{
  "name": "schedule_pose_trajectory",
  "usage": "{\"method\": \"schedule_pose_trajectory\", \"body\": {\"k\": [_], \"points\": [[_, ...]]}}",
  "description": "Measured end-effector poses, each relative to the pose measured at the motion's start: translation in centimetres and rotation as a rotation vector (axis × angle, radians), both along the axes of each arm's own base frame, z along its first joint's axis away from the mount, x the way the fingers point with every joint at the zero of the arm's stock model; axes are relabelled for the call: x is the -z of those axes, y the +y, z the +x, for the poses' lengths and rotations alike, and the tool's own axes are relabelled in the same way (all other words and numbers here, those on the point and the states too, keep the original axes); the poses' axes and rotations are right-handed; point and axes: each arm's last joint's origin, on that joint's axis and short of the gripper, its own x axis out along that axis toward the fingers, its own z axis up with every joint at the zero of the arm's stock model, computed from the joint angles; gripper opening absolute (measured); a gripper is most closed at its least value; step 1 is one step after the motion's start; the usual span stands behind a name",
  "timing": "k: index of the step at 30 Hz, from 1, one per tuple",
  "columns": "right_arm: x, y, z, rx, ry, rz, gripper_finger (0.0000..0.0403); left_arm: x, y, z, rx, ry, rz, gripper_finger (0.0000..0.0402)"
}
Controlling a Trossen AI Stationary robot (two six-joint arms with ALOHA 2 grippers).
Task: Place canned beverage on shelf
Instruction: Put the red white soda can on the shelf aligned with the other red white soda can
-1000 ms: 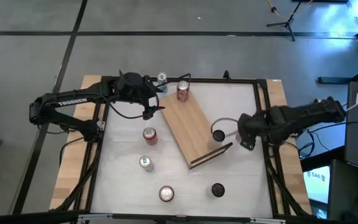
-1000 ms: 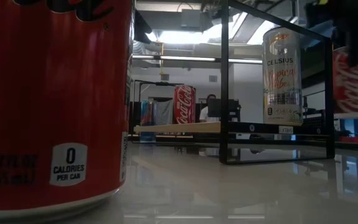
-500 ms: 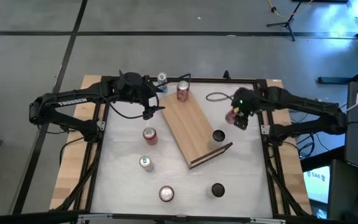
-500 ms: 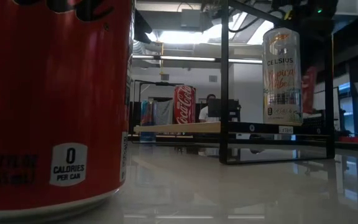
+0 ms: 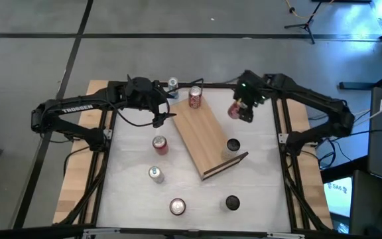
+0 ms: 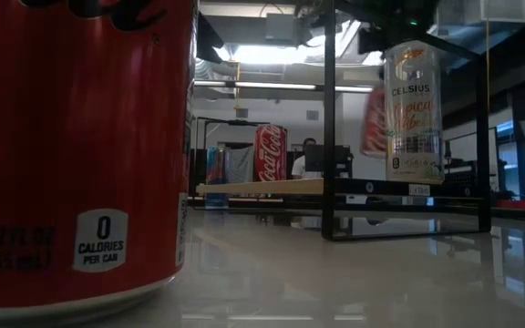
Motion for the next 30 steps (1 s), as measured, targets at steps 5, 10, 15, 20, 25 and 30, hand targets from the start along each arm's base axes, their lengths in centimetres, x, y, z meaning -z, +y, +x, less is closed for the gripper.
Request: {"method": "schedule_pose_trajectory", "body": {"k": [5, 10, 15, 20, 25, 30], "points": [[-1.6, -1.5, 3.6, -0.098, -0.049, 0.009, 0.0296, 0.0, 0.0, 0.0, 0.0, -0.001, -0.001, 0.0353], [-1.8, -2.9, 6.9, -0.171, -0.079, 0.041, 0.0296, 0.0, 0.0, 0.0, -0.001, -0.001, -0.001, 0.0353], [-1.0, -3.6, 9.5, -0.235, -0.099, 0.099, 0.0296, 0.0, 0.0, 0.0, -0.001, -0.001, -0.001, 0.0353], [0.6, -3.3, 11.2, -0.277, -0.062, 0.115, 0.0296, 0.0, 0.0, 0.0, -0.001, -0.001, -0.001, 0.0353], [2.2, -2.5, 12.8, -0.312, -0.035, 0.132, 0.0296, 0.0, 0.0, 0.0, 0.0, 0.0, -0.001, 0.0353], [3.2, -1.7, 13.8, -0.34, -0.02, 0.143, 0.0296, 0.0, -0.2, 0.1, 0.01, 0.001, 0.0, 0.0353]]}}
